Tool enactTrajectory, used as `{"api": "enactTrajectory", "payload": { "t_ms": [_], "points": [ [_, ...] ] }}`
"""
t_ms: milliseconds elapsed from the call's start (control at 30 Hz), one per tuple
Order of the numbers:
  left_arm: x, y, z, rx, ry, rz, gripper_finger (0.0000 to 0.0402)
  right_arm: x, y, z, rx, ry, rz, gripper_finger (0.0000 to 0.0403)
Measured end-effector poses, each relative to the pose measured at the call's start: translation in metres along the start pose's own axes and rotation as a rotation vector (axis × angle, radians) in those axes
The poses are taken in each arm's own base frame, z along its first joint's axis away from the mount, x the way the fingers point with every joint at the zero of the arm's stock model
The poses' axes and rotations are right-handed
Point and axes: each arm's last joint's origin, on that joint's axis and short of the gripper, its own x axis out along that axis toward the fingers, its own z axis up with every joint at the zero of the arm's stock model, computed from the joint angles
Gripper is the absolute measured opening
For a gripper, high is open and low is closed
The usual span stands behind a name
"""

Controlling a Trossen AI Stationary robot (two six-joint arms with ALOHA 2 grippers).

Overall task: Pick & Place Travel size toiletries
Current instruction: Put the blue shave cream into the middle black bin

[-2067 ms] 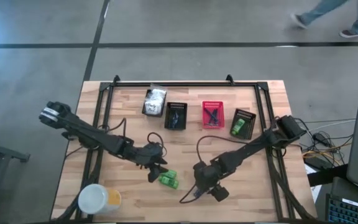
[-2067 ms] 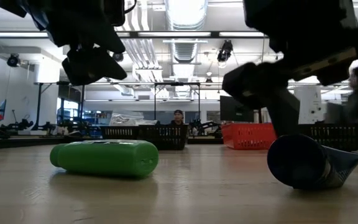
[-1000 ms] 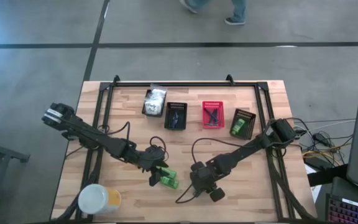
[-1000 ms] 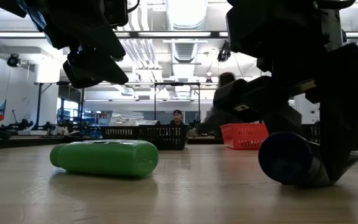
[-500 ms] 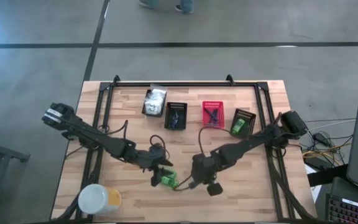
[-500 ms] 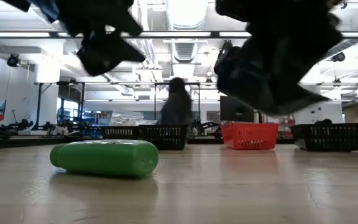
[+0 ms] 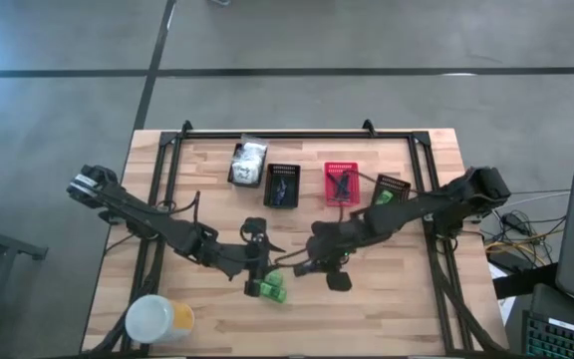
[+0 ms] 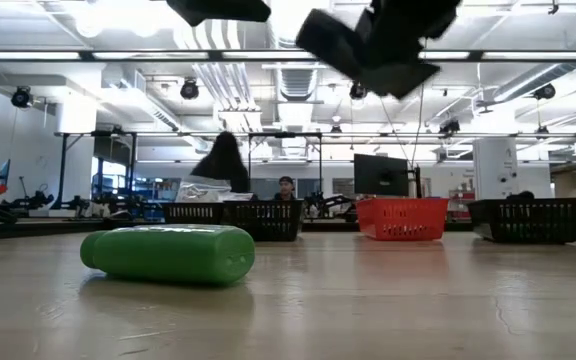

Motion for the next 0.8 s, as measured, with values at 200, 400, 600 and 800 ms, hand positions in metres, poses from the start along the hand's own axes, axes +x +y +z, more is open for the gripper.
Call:
{"api": "enactTrajectory", "payload": {
  "t_ms": [200,400,600,800],
  "points": [
    [0.002,-0.001,0.000,0.119,-0.002,0.002,0.0165,-0.019,-0.006,0.011,0.015,-0.105,-0.008,0.0039],
    [0.014,-0.004,-0.002,0.189,0.018,0.063,0.0165,-0.016,-0.016,0.012,0.044,-0.102,-0.025,0.0035],
    [0.022,-0.006,-0.001,0.190,0.035,0.143,0.0165,-0.016,-0.017,0.010,0.054,-0.089,-0.028,0.0039],
    [0.024,-0.006,0.000,0.160,0.034,0.147,0.0165,-0.015,-0.017,0.009,0.055,-0.084,-0.028,0.0035]
  ]
}}
